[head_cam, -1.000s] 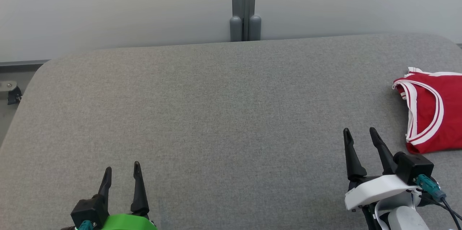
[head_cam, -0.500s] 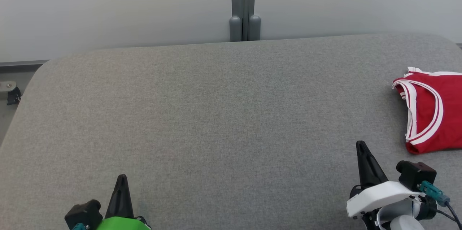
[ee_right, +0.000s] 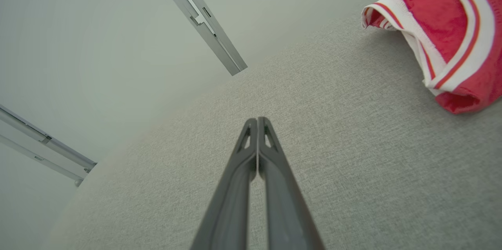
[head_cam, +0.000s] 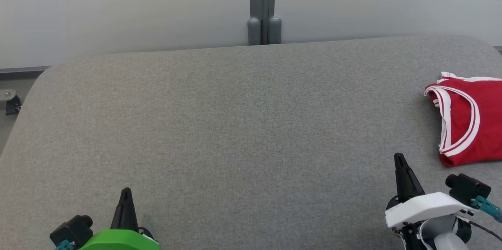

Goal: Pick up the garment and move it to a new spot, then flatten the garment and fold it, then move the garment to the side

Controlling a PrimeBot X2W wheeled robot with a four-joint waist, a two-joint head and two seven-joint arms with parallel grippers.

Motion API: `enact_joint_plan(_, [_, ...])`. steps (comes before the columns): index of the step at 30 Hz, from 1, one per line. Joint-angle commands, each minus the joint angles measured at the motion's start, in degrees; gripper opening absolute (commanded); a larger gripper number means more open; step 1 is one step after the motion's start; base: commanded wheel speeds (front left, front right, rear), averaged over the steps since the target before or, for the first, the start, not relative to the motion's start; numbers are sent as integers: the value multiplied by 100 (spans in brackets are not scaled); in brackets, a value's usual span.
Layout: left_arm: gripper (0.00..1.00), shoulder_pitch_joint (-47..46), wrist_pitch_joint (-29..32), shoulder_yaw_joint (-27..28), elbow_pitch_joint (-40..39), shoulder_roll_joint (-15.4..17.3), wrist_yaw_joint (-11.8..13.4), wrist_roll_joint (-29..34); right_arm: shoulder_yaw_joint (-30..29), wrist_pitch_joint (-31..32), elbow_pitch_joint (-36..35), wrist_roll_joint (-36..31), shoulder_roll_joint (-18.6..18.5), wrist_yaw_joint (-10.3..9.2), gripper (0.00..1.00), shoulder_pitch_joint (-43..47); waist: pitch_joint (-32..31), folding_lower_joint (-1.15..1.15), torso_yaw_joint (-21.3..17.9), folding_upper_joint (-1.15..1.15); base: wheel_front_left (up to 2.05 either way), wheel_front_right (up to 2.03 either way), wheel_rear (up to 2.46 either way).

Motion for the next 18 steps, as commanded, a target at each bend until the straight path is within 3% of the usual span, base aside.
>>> enact_joint_plan(1, [0, -196, 49, 61, -85, 5, -57, -222, -34, 50, -112, 239, -22, -1, 0, -151, 0, 0, -3, 0, 0, 0, 0])
enact_joint_plan(18, [0, -370, 428, 312, -105, -13, -255, -1541, -163, 435, -173, 1655, -30, -2, 0, -220, 4, 0, -42, 0, 0, 0, 0])
